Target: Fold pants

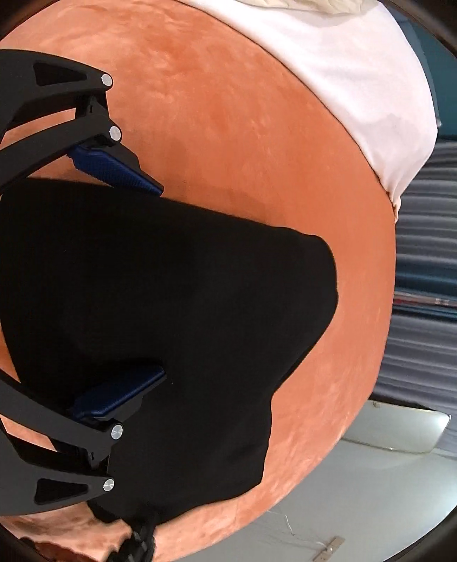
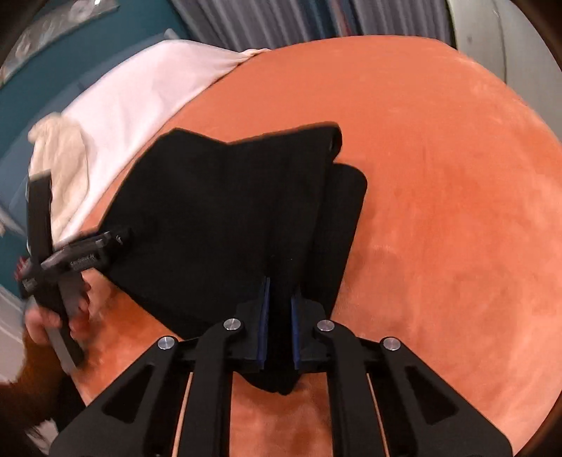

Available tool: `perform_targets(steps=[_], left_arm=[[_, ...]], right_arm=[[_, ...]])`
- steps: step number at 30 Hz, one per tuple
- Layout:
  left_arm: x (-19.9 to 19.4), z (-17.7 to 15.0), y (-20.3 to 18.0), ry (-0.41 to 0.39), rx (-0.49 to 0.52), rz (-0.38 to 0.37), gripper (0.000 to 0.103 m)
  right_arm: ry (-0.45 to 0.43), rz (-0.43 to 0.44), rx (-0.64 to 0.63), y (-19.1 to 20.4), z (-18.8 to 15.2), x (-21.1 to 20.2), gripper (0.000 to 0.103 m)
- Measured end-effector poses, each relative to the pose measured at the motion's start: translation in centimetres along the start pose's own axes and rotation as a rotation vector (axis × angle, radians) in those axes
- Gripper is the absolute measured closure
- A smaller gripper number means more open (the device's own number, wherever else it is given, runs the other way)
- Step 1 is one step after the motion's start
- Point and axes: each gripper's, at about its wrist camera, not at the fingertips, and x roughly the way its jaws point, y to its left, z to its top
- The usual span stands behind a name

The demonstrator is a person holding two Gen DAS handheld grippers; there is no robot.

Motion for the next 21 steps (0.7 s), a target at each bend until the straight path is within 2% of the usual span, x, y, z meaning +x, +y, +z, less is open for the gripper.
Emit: perform_targets(steps=[1,3,5,6,7,8,12,14,16,19,20,21], left_arm=[[-0.4,-0.1,0.2,-0.014,-0.001,0.007,0.010],[-1.1,-0.2,-0.4,-0.039,0.018,0.024,0.010],[-2.7,-0.3,-0.7,-0.088,0.015,0.039,0.010],[-3.0,-0.2,-0.8,-0.107,0.014,0.033,0.010],[-3.4,-0.1,-1.2,-0.122,0.018,0.022,0.010],[-3.5,0.0,-1.5,-0.124,0.028,0.015,0.010],[-3.1,-0.3,-2.9,-0.134,0.097,0.082,0.010],[-3.2,-0.4,-3.2,-0.134,0.119,0.106,0.010],[-3.1,-0.5,-3.3,-0.134,0.118,0.106,0.010],[-3.1,-0.2,-2.8,-0.127,0.094,0.088,0.010],[-3.0,-0.2,-2.7,-0.122,0.086,0.084,0.010],[-3.0,-0.2,-2.6,-0.121,0.082,0.082,0.010]], right_arm=[[-0.025,0.034,-0.006,0.4,0.6,-1.0,0.092],[-0.175,0.066,0.029,-0.4,1.5,-4.1,0.092],[-0.281,0.024,0.063,-1.8,2.0,-5.7,0.091],[-0.293,-0.036,0.063,-2.4,2.4,-5.6,0.089],[-0.263,-0.118,0.039,-2.8,2.8,-4.8,0.089],[-0.219,-0.160,0.009,-3.0,2.9,-3.8,0.089],[-0.083,-0.115,-0.094,-0.9,2.4,0.6,0.090],[-0.047,-0.093,-0.165,0.8,1.9,1.5,0.089],[-0.045,-0.052,-0.217,1.9,1.5,0.8,0.090],[-0.053,0.073,-0.252,3.5,1.2,0.1,0.090],[-0.069,0.073,-0.252,3.2,1.2,-0.2,0.092],[-0.111,0.012,-0.238,2.6,1.4,-0.7,0.092]])
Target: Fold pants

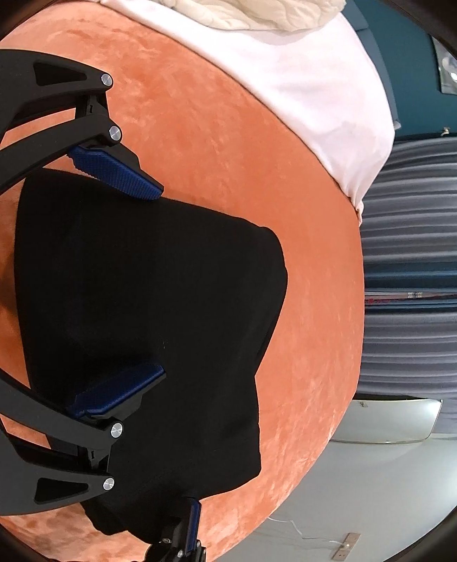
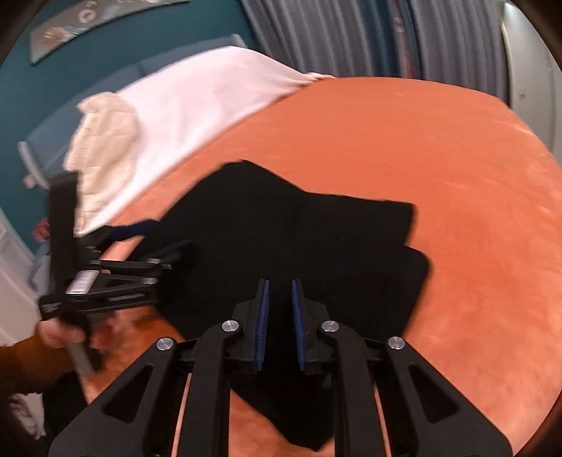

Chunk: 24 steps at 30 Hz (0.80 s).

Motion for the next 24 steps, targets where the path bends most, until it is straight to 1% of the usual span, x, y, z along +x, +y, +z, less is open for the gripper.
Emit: perform_targets(steps=[2,3,4,5,8,11,16,17,18,20,21,22,24], left_arm=[[-0.1,0.1,0.1,0.001,-0.006,-0.006,0.010],[-0.1,0.2,0.1,0.002,-0.008,-0.009,0.010],[-0.2,0.1,0.2,0.001,-0.012,-0.011,0.010],[-0.2,0.2,0.2,0.001,-0.016,-0.014,0.010],[-0.1,0.3,0.1,-0.001,-0.015,-0.005,0.010],[-0.2,0.3,0.2,0.000,-0.011,0.001,0.010],[-0.2,0.3,0.5,0.004,-0.025,-0.006,0.010],[-0.2,0.3,0.5,0.006,-0.024,-0.004,0.010],[-0.2,0.3,0.5,0.006,-0.024,-0.004,0.010],[-0.2,0.3,0.5,0.009,-0.024,-0.001,0.010],[-0.2,0.2,0.5,0.010,-0.023,0.000,0.010],[-0.2,0.2,0.4,0.010,-0.021,0.003,0.010],[-0.2,0.2,0.5,0.011,-0.018,0.007,0.010]], right_arm=[[-0.023,-0.126,0.036,-2.0,0.2,-0.7,0.092],[-0.020,-0.191,0.052,-3.0,0.2,-0.8,0.089],[-0.004,-0.230,0.060,-4.1,0.5,-0.6,0.089],[0.006,-0.243,0.061,-4.6,0.7,-0.2,0.089],[0.032,-0.248,0.033,-4.5,0.8,1.0,0.089],[0.030,-0.277,-0.041,-2.7,0.8,1.4,0.089],[0.005,-0.221,-0.087,-1.4,1.5,0.8,0.089],[0.002,-0.223,-0.105,-1.0,1.6,0.7,0.089],[0.004,-0.259,-0.143,-0.5,1.5,0.7,0.089],[0.029,-0.336,-0.195,-0.2,1.2,1.7,0.084],[0.051,-0.344,-0.195,-0.4,1.0,2.2,0.083],[0.077,-0.319,-0.164,-1.1,0.8,2.8,0.083],[0.074,-0.249,-0.115,-2.1,0.6,2.9,0.081]])
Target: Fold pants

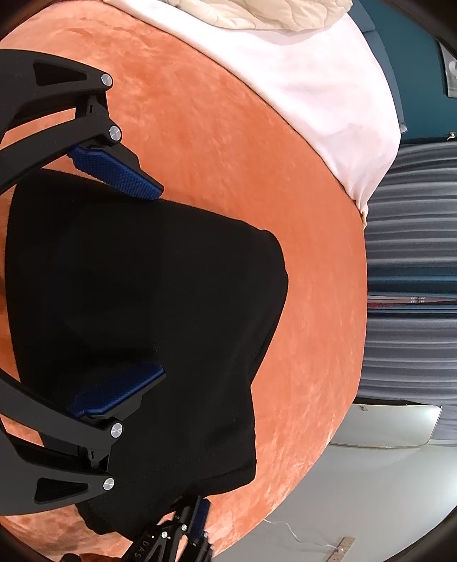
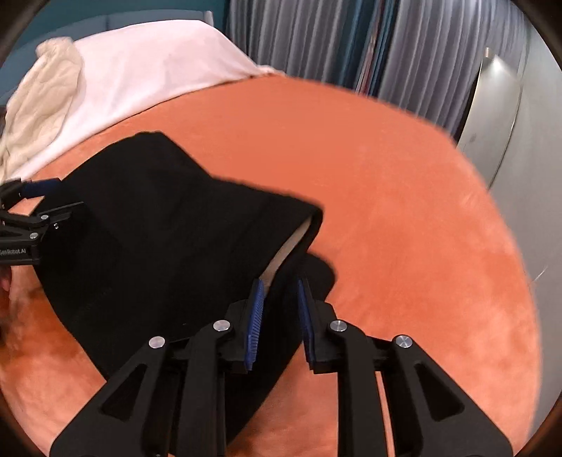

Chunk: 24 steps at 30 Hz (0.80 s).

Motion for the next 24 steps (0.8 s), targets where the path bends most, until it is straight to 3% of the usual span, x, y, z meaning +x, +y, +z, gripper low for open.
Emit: perform_targets(steps=[3,5,6,7,8,9,12,17,19,22,24], left_arm=[[0.0,0.1,0.2,0.000,-0.006,-0.003,0.010],[0.0,0.2,0.4,-0.001,-0.018,-0.013,0.010],[0.0,0.2,0.5,0.000,-0.021,-0.015,0.010],[0.1,0.2,0.6,0.002,-0.024,-0.017,0.010],[0.2,0.2,0.6,0.006,-0.027,-0.021,0.010],[0.3,0.1,0.7,0.009,-0.029,-0.022,0.010],[0.4,0.1,0.7,0.014,-0.025,-0.016,0.010],[0.3,0.3,1.3,0.015,-0.048,-0.024,0.010],[0.4,0.4,1.4,0.018,-0.055,-0.023,0.010],[0.6,0.4,1.4,0.022,-0.049,-0.010,0.011],[-0.4,1.2,0.7,-0.003,-0.041,-0.056,0.011]], right_arm=[[-0.050,0.130,0.029,-0.3,0.3,-1.1,0.081],[-0.067,0.296,0.050,-0.3,0.6,-1.6,0.081],[-0.048,0.420,0.067,-0.2,0.6,-1.4,0.081],[-0.017,0.505,0.075,0.2,0.5,-0.6,0.072],[-0.003,0.505,0.069,0.5,0.5,-0.2,0.068],[0.005,0.486,0.062,0.7,0.4,0.3,0.061],[0.007,0.479,0.118,-0.1,0.5,0.8,0.061],[-0.110,0.361,0.281,-5.1,0.7,-0.7,0.061],[-0.149,0.183,0.313,-6.7,0.6,-1.0,0.060],[-0.116,-0.094,0.131,-5.7,1.0,-0.9,0.059],[-0.108,-0.084,0.068,-5.0,1.2,-0.7,0.059]])
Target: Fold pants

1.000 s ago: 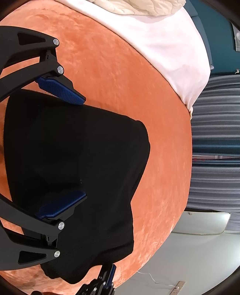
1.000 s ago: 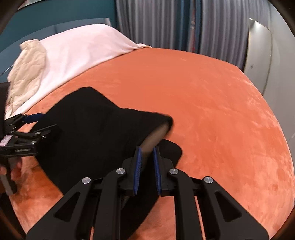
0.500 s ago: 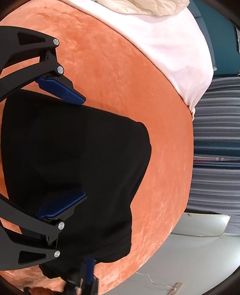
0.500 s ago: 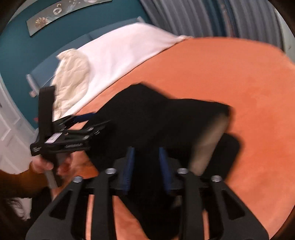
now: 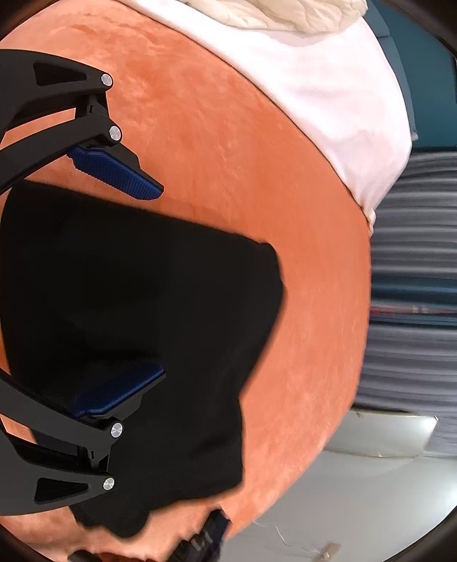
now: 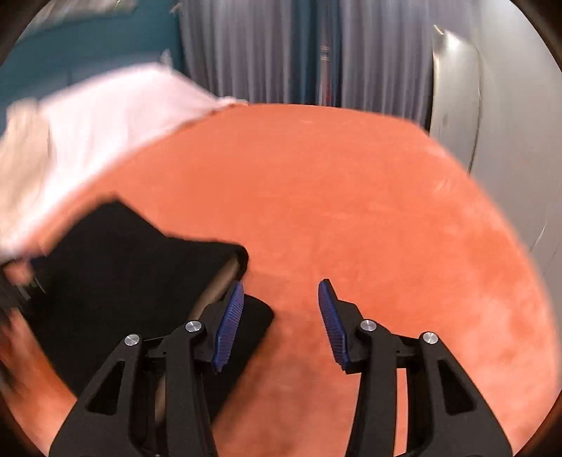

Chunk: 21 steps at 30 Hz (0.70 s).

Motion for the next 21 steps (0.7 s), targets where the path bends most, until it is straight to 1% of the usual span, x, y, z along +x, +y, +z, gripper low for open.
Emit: perform_targets(steps=[1,2,4,5,6,7,8,9,10,12,14,15,17,18,19,20,21], left_arm=[[-0.5,0.6,-0.7,-0.012,0.017,-0.035,0.010],[-0.8,1.2,-1.9,-0.028,0.043,-0.035,0.010],[-0.7,2.1,-3.8,-0.046,0.096,-0.003,0.010],[-0.1,2.5,-4.9,-0.035,0.125,0.011,0.010],[0.4,2.8,-5.5,-0.017,0.131,0.008,0.010],[0.7,3.1,-5.9,-0.002,0.127,-0.009,0.010],[0.9,3.3,-6.4,0.011,0.120,-0.049,0.010],[0.9,3.4,-6.7,0.017,0.120,-0.071,0.010],[0.9,3.4,-7.2,0.017,0.124,-0.082,0.010],[0.5,3.6,-7.9,0.007,0.141,-0.075,0.010],[0.5,3.6,-7.9,0.008,0.150,-0.074,0.010],[0.7,3.6,-7.8,0.014,0.152,-0.066,0.010],[1.4,3.6,-7.4,0.035,0.152,-0.046,0.010],[1.7,3.5,-7.2,0.048,0.147,-0.034,0.010],[2.0,3.4,-7.0,0.057,0.144,-0.032,0.010],[2.3,3.3,-6.8,0.072,0.139,-0.033,0.010],[2.4,3.2,-6.6,0.080,0.129,-0.033,0.010]], right_arm=[[0.003,0.031,-0.026,0.5,0.1,0.1,0.060],[0.011,0.037,-0.061,1.2,0.1,0.3,0.061],[0.041,0.037,-0.164,2.8,-0.2,0.6,0.061],[0.052,0.053,-0.191,3.3,-0.4,0.7,0.061],[0.054,0.098,-0.199,3.4,-0.6,0.4,0.061],[0.047,0.139,-0.188,3.3,-0.7,0.2,0.061],[0.038,0.188,-0.164,3.1,-0.7,0.0,0.061],[0.033,0.247,-0.140,2.9,-0.6,-0.1,0.060],[0.036,0.325,-0.129,3.1,-0.5,-0.2,0.061],[0.061,0.413,-0.108,3.6,-0.3,0.2,0.061],[0.129,0.526,-0.011,3.0,-0.4,1.9,0.061],[0.146,0.561,0.037,2.6,-0.4,2.5,0.061],[0.159,0.596,0.138,1.4,-0.4,3.2,0.062],[0.160,0.601,0.175,0.6,-0.3,3.3,0.062],[0.165,0.542,0.191,-0.2,-0.1,3.4,0.062],[0.173,0.487,0.181,-0.5,-0.1,3.6,0.062],[0.182,0.472,0.180,-0.5,-0.4,3.7,0.063]])
